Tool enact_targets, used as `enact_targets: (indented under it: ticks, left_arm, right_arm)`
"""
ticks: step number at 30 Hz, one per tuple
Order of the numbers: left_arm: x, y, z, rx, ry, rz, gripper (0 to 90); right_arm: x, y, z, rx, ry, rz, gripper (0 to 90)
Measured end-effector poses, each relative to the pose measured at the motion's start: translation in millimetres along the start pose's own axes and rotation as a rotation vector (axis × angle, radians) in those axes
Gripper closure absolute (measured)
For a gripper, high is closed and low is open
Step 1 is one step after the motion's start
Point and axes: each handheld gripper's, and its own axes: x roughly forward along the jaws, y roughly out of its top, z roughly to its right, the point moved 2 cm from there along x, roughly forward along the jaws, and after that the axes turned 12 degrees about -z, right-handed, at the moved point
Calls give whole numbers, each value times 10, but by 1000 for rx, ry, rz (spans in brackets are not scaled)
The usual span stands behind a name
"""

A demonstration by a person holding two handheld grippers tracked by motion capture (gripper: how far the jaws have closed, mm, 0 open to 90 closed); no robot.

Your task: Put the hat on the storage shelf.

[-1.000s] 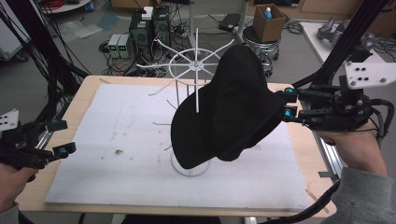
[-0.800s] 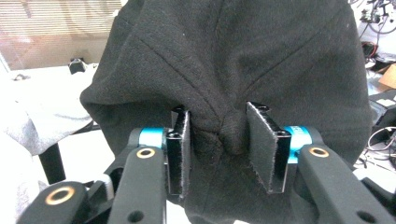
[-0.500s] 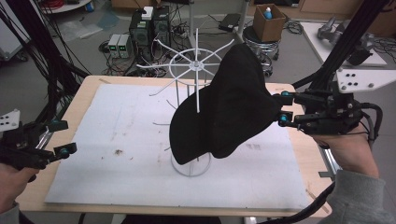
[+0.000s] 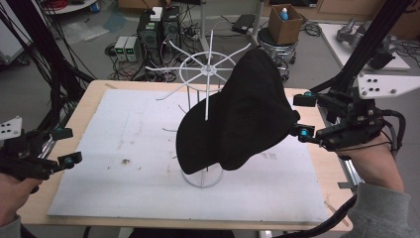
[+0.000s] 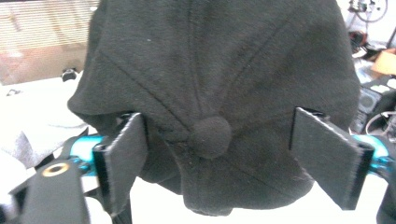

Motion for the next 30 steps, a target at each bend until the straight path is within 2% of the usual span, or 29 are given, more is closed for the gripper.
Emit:
enact_targets:
  ticks: [3,10,11,14,15,17,20,21,27,30]
  left_arm:
    - [-2,3,2,3,1,4,30]
    - [-7,5,-3,4,6,11,31]
    - [-6,5,-2,4,7,11,30]
    - [2,7,2,5,5,10,30]
    - [10,10,6,5,4,10,30]
    - [12,11,6,6,3,10,30]
    - [24,15,4,8,1,7,30]
    - [27,16,2,8,0,7,30]
    - [49,25,-8,9,-4,6,30]
    - [60,32,-9,12,-6,6,30]
  right_arm:
    - [-13,-29,13,26,-16,3,117]
    - [-153,-180,12,52,-14,107,101]
    - [-188,-237,21,61,-43,115,95]
    - [-202,-287,26,70,-71,117,95]
    - [-204,-360,45,74,-114,121,95]
    - [-201,-386,48,82,-129,124,95]
    - [-173,-495,74,97,-179,128,95]
    - [-146,-583,93,115,-214,128,95]
    - [-72,-780,116,146,-257,138,95]
    - [-13,-910,102,157,-301,138,95]
